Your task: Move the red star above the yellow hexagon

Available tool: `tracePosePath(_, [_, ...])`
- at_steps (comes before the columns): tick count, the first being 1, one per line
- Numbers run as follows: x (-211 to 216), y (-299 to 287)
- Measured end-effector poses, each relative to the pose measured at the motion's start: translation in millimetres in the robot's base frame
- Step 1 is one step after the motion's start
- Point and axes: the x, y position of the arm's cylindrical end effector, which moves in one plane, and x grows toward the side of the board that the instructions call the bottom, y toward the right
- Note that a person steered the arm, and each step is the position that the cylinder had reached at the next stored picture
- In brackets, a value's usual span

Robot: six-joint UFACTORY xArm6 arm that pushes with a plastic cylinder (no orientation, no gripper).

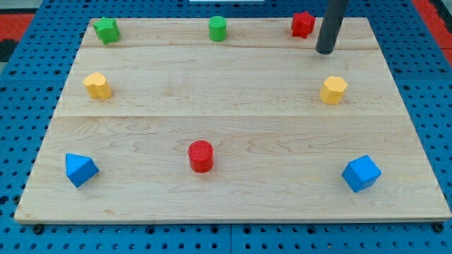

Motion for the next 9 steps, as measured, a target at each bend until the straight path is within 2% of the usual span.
tracePosePath(2, [0,0])
tracePosePath(3, [-15,-12])
tracePosePath(4, [-58,-65])
tracePosePath(7, [-65,-69])
tracePosePath(8, [-97,-69])
tracePosePath(9, [-96,-53])
